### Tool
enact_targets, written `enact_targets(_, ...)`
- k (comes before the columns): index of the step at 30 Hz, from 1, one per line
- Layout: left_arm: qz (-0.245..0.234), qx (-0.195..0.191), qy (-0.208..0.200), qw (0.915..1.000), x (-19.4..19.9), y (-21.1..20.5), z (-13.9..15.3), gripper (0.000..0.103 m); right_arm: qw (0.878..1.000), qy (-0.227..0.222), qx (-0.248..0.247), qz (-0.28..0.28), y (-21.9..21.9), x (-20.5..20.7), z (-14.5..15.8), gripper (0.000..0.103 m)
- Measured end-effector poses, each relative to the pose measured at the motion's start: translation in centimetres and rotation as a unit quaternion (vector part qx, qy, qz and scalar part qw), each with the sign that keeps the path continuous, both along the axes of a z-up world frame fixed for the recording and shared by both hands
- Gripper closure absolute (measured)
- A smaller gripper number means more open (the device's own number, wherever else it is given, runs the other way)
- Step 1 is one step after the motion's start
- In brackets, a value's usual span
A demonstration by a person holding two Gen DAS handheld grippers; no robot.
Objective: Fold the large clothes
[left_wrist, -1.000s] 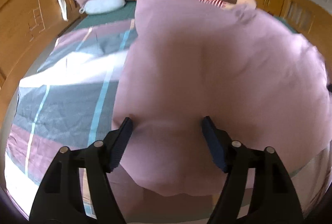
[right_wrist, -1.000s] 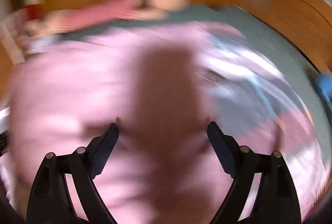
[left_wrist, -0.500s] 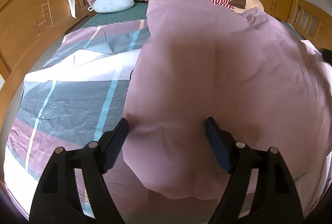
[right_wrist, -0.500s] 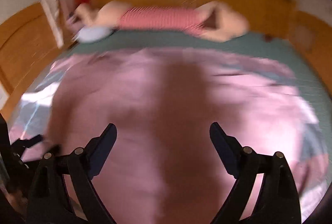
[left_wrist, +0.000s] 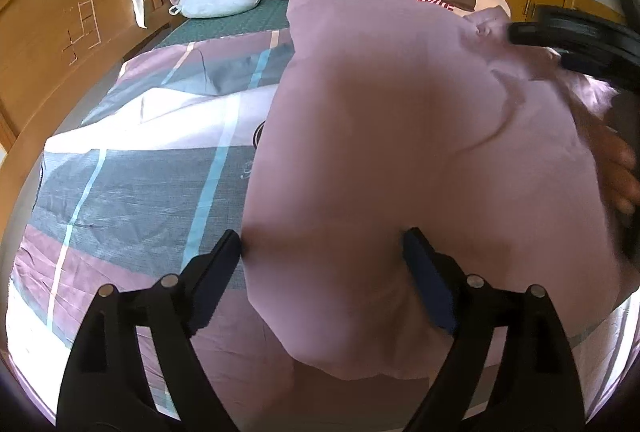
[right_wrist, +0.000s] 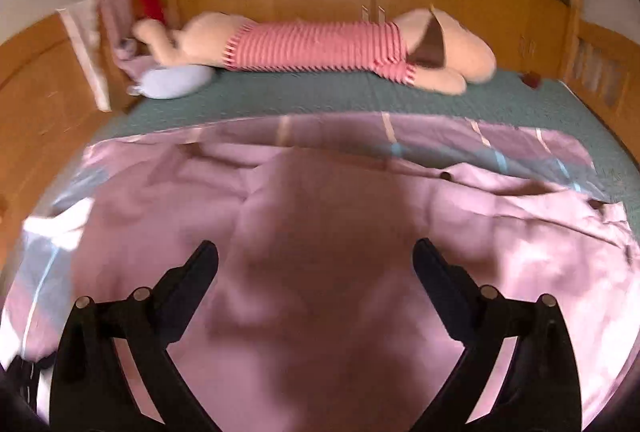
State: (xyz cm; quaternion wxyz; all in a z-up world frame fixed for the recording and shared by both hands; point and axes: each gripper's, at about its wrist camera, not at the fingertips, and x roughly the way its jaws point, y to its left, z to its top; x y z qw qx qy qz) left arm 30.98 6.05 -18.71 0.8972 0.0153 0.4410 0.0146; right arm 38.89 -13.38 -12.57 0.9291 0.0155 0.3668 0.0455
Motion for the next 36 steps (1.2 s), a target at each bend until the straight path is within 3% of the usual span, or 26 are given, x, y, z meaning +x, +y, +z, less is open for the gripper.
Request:
enact_targets(3,0.005,-0.004,0.002,1.0,0.0,0.1,0.0,0.017,0.999,0.009,-0.035,-0.012,-3.8,-3.0,0.0,0.004)
enact_targets(6,0.009,-0.009,0.005,0.9999,0.1,0.1,-0.1,0.016,0.986,0.039,-0.093,-0.132,-12.2,-4.5,-1.9,0.003)
enact_targets(9,0.013,-0.012,0.006,0.9998,0.1,0.1,0.0,0.016,0.955,0.049,-0.071,-0.284,-21.7,-8.2,-2.2,0.002)
enact_targets(10,0.014,-0.009,0.004,0.9998,0.0,0.1,0.2,0.016,0.948,0.039,-0.057,-0.311,-23.6,-10.6,-1.6,0.003)
enact_targets(11,0.016,-0.006,0.001,0.9999,-0.2,0.0,0.4,0.017,0.949,0.021,-0.044,-0.312,-24.1,-12.5,-0.9,0.003)
enact_targets(13,0.011,-0.005,-0.013,0.9998,-0.8,-0.6,1.2,0.019,0.954,-0.025,-0.038,-0.295,-23.5,-17.0,0.6,0.003)
enact_targets(16,-0.011,-0.007,-0.047,0.9988,-2.6,-2.4,3.1,0.019,0.962,-0.058,-0.034,-0.264,-20.5,-20.9,1.9,0.003)
enact_targets(21,-0.037,-0.025,-0.07,0.9965,-6.2,-5.2,5.7,0.017,0.98,-0.069,-0.002,-0.186,-14.7,-21.3,4.1,0.003)
enact_targets(25,-0.061,-0.028,-0.091,0.9936,-9.3,-7.2,8.1,0.013,0.984,-0.089,-0.041,-0.152,-9.8,-23.1,5.8,0.002)
enact_targets(29,-0.068,-0.003,-0.137,0.9882,-12.8,-8.4,10.8,0.002,0.986,-0.1,-0.041,-0.129,-7.4,-24.7,6.6,0.001)
enact_targets(36,-0.057,0.038,-0.164,0.9841,-16.9,-8.0,12.1,0.002,0.985,-0.113,-0.062,-0.116,-4.2,-26.9,6.5,0.001)
